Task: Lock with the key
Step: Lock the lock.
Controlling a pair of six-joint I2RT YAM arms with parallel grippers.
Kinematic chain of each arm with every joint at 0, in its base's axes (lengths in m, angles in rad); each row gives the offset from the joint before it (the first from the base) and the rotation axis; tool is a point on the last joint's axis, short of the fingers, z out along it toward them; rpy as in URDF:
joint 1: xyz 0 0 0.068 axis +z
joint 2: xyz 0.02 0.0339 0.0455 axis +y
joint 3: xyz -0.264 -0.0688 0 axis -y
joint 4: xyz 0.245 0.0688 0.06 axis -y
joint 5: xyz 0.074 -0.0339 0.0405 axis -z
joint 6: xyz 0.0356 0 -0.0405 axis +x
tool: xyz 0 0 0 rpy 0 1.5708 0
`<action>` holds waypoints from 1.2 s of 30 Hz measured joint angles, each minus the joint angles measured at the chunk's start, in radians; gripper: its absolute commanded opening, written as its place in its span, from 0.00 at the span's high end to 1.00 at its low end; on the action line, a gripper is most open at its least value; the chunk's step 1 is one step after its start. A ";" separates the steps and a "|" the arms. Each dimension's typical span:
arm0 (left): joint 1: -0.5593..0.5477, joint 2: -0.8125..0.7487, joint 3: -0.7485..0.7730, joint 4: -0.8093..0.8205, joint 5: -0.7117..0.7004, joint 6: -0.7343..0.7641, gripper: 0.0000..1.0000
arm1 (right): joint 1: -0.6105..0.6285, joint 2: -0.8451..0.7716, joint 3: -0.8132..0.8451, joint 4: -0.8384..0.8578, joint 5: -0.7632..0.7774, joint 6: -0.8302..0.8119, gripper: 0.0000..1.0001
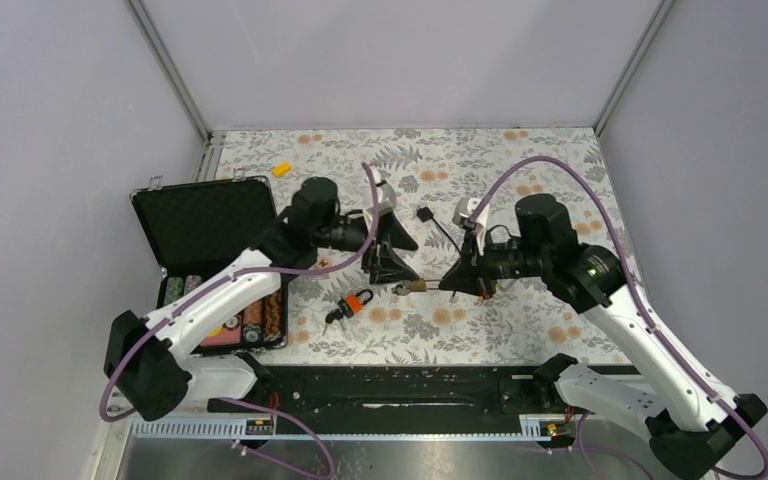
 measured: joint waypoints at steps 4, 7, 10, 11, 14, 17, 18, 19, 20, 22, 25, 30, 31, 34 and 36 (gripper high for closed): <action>-0.049 0.095 0.023 -0.076 0.026 0.045 0.49 | 0.000 0.079 0.006 -0.019 -0.048 -0.034 1.00; -0.071 0.143 0.041 -0.142 0.048 0.089 0.54 | 0.000 0.124 0.006 -0.029 -0.063 -0.043 1.00; -0.071 0.160 0.056 -0.189 0.074 0.126 0.65 | 0.000 0.141 0.006 -0.032 -0.067 -0.049 1.00; -0.071 0.161 0.057 -0.198 0.082 0.137 0.71 | 0.000 0.142 0.005 -0.031 -0.066 -0.049 1.00; -0.071 0.161 0.061 -0.219 0.112 0.162 0.95 | 0.000 0.142 0.005 -0.022 -0.064 -0.046 1.00; -0.072 0.161 0.068 -0.231 0.134 0.165 1.00 | -0.002 0.140 0.005 -0.007 -0.059 -0.034 0.99; -0.071 0.160 0.068 -0.226 0.135 0.158 1.00 | -0.002 0.137 0.005 -0.003 -0.057 -0.028 0.97; -0.071 0.160 0.067 -0.216 0.137 0.143 1.00 | -0.002 0.131 0.002 0.003 -0.055 -0.020 0.92; -0.071 0.154 0.057 -0.184 0.130 0.118 1.00 | -0.002 0.122 -0.002 0.013 -0.044 -0.008 0.83; -0.071 0.128 0.017 -0.100 0.108 0.055 1.00 | -0.003 0.104 -0.008 0.038 -0.022 0.017 0.60; -0.073 0.085 -0.034 0.015 0.024 -0.036 1.00 | -0.003 0.083 -0.009 0.100 0.005 0.078 0.40; -0.072 0.050 -0.069 0.179 -0.110 -0.182 1.00 | -0.002 0.042 -0.017 0.239 0.083 0.182 0.32; -0.072 0.039 -0.085 0.230 -0.137 -0.224 1.00 | -0.002 0.031 -0.025 0.272 0.104 0.204 0.31; -0.071 0.019 -0.138 0.412 -0.190 -0.364 1.00 | -0.002 -0.021 -0.071 0.368 0.180 0.269 0.31; -0.070 0.020 -0.155 0.507 -0.205 -0.447 1.00 | -0.002 -0.058 -0.103 0.426 0.221 0.310 0.34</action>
